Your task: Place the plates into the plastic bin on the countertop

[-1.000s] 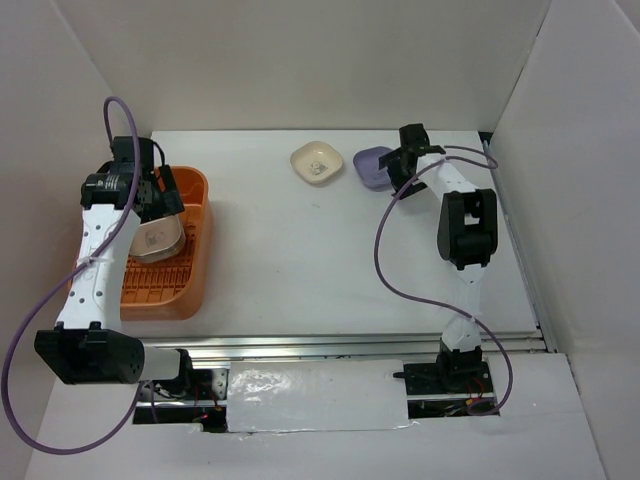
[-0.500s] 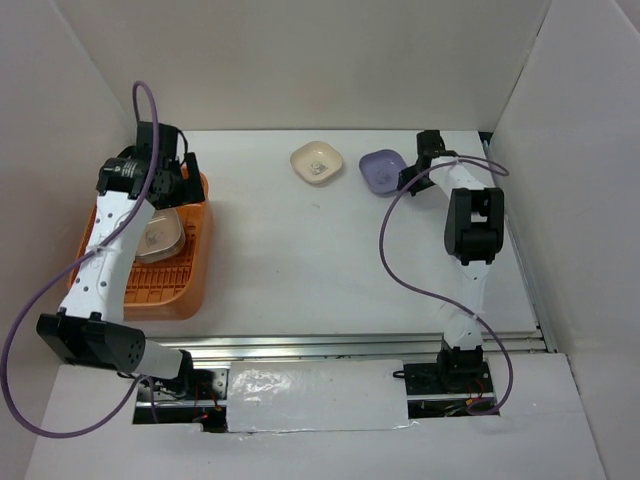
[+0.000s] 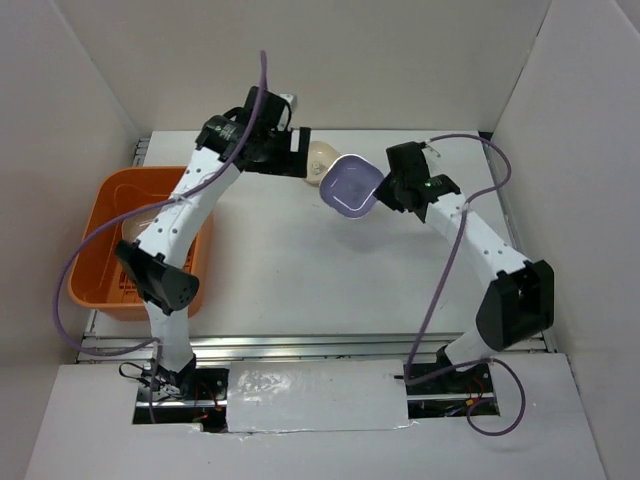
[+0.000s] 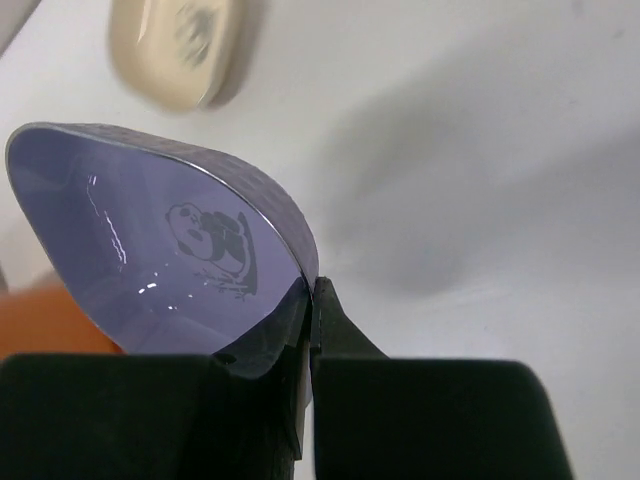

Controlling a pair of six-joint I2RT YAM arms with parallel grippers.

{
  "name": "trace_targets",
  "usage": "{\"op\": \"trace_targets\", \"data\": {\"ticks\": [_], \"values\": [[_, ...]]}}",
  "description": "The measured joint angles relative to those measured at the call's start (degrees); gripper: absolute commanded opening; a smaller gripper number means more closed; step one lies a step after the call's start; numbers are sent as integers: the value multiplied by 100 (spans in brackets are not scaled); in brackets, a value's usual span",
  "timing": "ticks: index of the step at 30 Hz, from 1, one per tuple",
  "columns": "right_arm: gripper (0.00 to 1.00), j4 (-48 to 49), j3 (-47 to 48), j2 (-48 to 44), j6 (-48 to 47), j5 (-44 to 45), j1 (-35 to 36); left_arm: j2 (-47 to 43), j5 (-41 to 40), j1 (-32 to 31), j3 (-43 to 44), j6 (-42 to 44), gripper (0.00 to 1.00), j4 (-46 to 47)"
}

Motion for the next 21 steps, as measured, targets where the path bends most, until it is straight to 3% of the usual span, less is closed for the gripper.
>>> {"op": "trace_targets", "data": {"ticks": [4, 6, 7, 8, 10, 11, 13, 14, 21], "values": [[0, 52, -13, -409, -581, -501, 282, 485, 568, -61, -42, 107, 97, 96], [0, 90, 33, -426, -850, -922, 284, 595, 713, -81, -164, 127, 83, 140], [0, 116, 44, -428, -946, -1121, 286, 616, 730, -87, -247, 129, 74, 162], [0, 133, 44, -428, -1038, -1327, 286, 619, 723, -90, -308, 122, 52, 164], [3, 146, 44, -452, -1180, -1718, 295, 612, 704, -92, -431, 136, 27, 223], [16, 162, 46, -470, -1226, -1921, 295, 603, 706, -98, -501, 118, 0, 269], [63, 229, 52, -481, -1305, -2245, 280, 573, 745, -133, -658, 188, 0, 328], [99, 258, 55, -481, -1303, -2452, 254, 551, 640, -164, -732, 166, 0, 313], [100, 739, -378, -693, -970, -3364, -310, -269, -850, 87, -1683, -247, 0, 315]]}}
